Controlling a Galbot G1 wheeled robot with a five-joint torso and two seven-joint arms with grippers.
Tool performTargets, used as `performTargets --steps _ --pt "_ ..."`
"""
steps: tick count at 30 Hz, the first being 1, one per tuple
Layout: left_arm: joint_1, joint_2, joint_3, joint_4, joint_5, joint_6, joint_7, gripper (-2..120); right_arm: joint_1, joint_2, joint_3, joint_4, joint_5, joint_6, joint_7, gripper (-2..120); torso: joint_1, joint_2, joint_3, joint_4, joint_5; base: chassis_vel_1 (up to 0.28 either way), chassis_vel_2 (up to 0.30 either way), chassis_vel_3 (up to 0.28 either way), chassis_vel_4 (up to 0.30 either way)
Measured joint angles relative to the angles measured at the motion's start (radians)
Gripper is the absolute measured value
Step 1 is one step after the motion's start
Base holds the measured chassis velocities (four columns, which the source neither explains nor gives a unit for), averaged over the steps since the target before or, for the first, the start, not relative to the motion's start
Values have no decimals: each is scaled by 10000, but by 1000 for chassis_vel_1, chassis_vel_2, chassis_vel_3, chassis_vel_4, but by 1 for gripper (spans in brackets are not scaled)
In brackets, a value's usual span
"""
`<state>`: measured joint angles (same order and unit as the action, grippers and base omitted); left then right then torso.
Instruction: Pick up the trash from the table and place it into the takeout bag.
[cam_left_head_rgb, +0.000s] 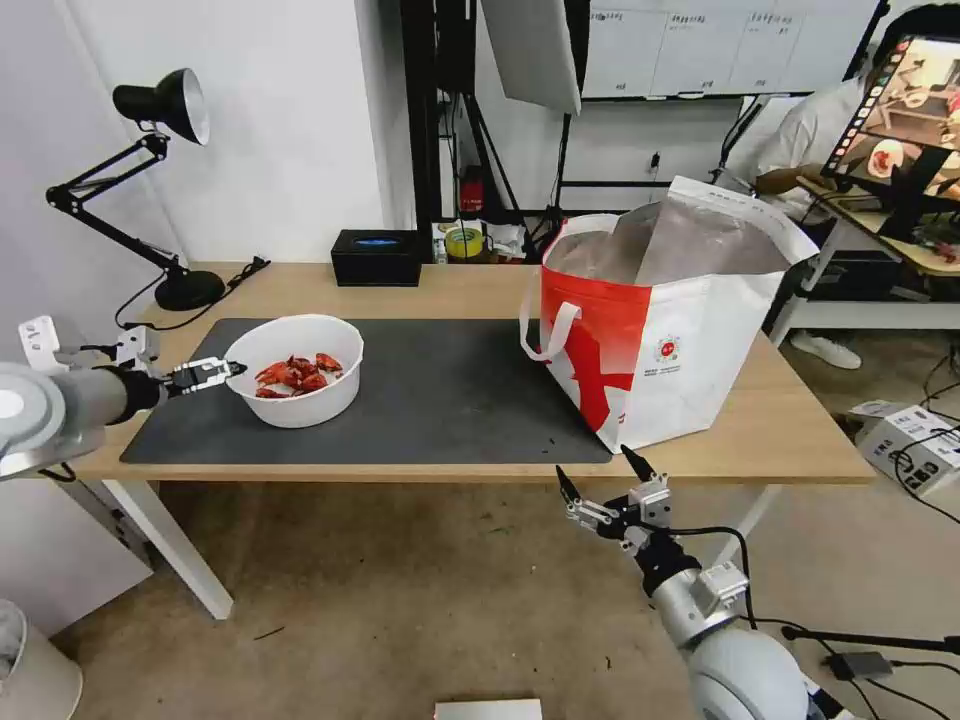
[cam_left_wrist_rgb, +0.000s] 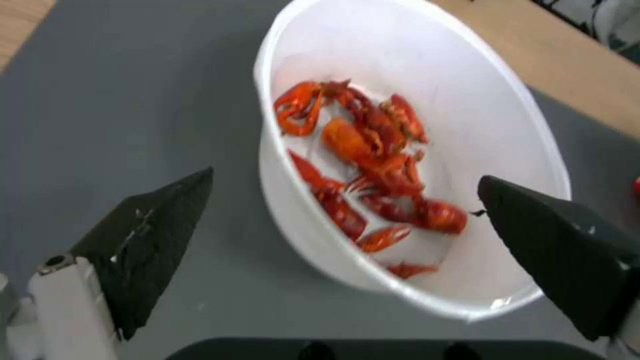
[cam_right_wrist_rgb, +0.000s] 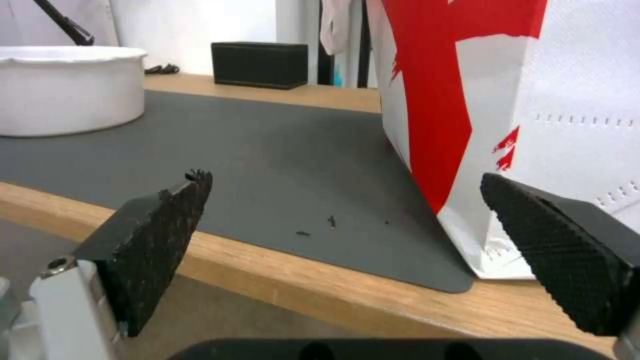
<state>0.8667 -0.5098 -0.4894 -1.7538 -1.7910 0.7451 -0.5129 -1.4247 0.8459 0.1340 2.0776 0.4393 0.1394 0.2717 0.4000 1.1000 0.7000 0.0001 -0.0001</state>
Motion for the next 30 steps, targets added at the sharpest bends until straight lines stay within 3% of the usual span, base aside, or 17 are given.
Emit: performTargets --steps 3,4,7,11,19,30 --pt "-924 -275 830 297 -259 -7 -880 100 0 0 0 0 0 0 0 100 1 1 0 0 1 0 0 0 0" --pt "-924 -275 830 297 -259 -7 -880 100 0 0 0 0 0 0 0 100 1 1 0 0 1 0 0 0 0" --pt "-1723 -569 1649 611 -317 -28 -1892 100 0 0 1 0 0 0 0 100 1 1 0 -2 1 0 0 0 0" --pt "-2319 -832 2313 975 -329 -49 -2507 100 0 0 0 0 0 0 0 100 1 1 1 -2 0 0 0 0 0" --pt "-2808 -884 2925 1356 -323 -73 -2915 100 0 0 0 0 0 0 0 100 0 1 0 -1 1 0 0 0 0" --pt "-3224 -913 3447 1586 -535 -86 -2977 96 0 0 0 0 0 0 0 100 -1 1 0 -1 1 0 0 0 0"
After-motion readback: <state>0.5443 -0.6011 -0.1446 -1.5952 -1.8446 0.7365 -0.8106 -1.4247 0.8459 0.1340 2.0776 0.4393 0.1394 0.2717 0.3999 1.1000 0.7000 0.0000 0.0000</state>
